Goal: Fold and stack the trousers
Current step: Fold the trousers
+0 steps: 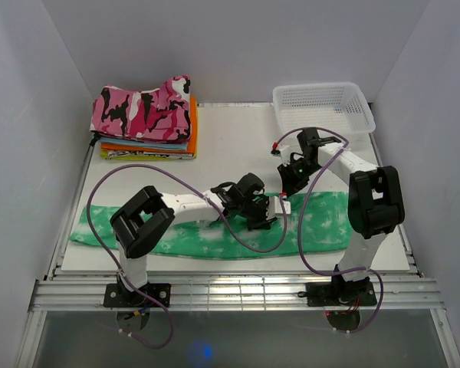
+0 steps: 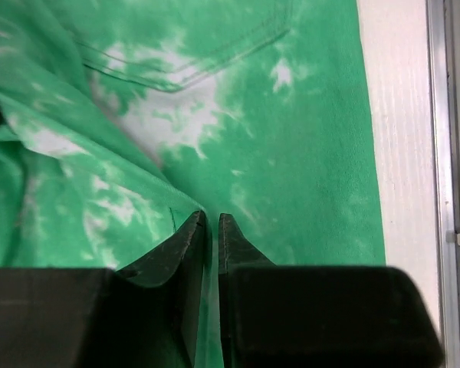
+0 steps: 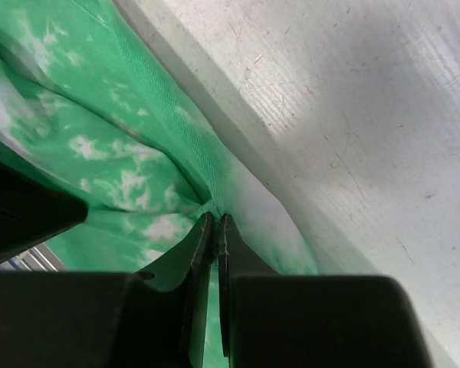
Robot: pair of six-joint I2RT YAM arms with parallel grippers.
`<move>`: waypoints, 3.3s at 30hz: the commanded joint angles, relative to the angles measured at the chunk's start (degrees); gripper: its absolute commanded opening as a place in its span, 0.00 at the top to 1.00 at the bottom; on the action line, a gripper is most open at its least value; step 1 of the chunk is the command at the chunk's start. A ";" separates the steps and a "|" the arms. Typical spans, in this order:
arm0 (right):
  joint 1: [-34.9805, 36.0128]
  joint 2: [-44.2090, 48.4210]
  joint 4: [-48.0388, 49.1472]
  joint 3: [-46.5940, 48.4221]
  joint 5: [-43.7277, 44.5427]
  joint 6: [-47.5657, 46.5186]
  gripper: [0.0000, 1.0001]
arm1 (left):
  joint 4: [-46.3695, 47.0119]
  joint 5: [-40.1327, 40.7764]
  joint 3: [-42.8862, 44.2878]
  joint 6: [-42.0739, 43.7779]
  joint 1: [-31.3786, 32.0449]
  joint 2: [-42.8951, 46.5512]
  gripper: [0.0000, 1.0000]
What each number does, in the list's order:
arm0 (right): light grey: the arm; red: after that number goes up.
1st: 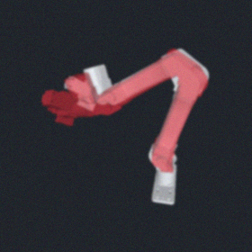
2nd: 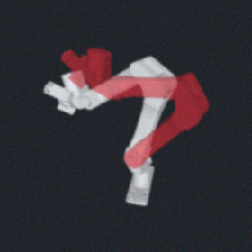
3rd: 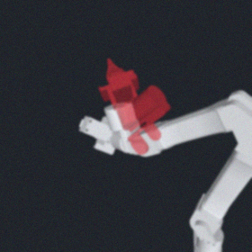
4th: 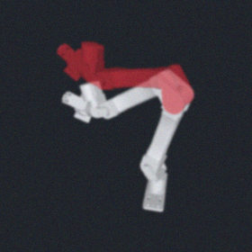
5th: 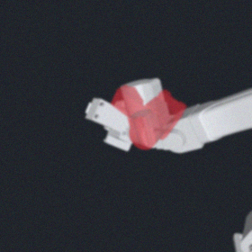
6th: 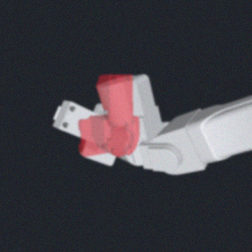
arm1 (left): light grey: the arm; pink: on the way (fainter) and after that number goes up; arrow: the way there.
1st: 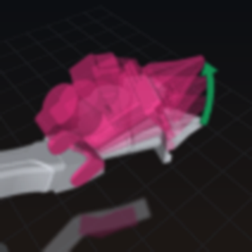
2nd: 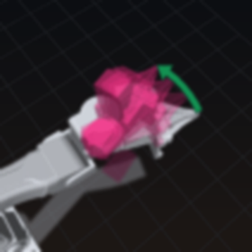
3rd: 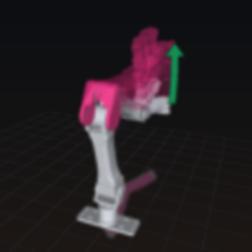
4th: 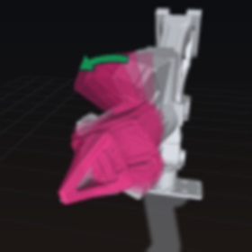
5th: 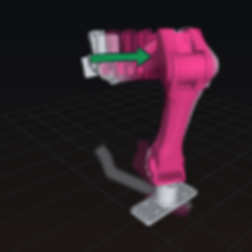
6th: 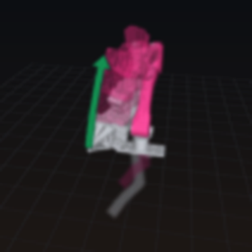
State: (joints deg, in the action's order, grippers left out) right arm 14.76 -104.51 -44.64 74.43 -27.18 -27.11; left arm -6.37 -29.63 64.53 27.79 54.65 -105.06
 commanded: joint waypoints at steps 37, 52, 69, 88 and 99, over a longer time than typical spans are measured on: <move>-0.97 11.08 8.95 -8.86 8.98 -3.38 0.92 | -19.63 -2.89 -3.97 -12.78 -25.29 11.54 0.64; -0.97 21.53 15.45 -20.10 7.93 -12.16 0.92 | -14.73 7.39 -7.85 -11.09 -28.28 17.16 0.52; -0.97 35.17 26.19 -33.92 8.81 -19.91 0.92 | -28.33 -7.90 -3.45 -2.04 -29.96 6.71 0.72; -0.97 36.57 28.47 -34.09 8.99 -19.56 0.92 | -26.32 -4.04 -12.24 2.45 -29.96 12.07 1.00; -0.97 32.80 30.04 -33.57 11.78 -17.63 0.92 | -17.36 8.17 -4.07 -12.75 -33.21 13.39 0.60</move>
State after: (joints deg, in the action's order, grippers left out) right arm 14.22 -70.19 -18.06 40.29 -18.24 -46.00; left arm -27.73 -27.59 56.62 20.45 22.28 -93.60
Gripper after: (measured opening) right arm 0.077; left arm 0.383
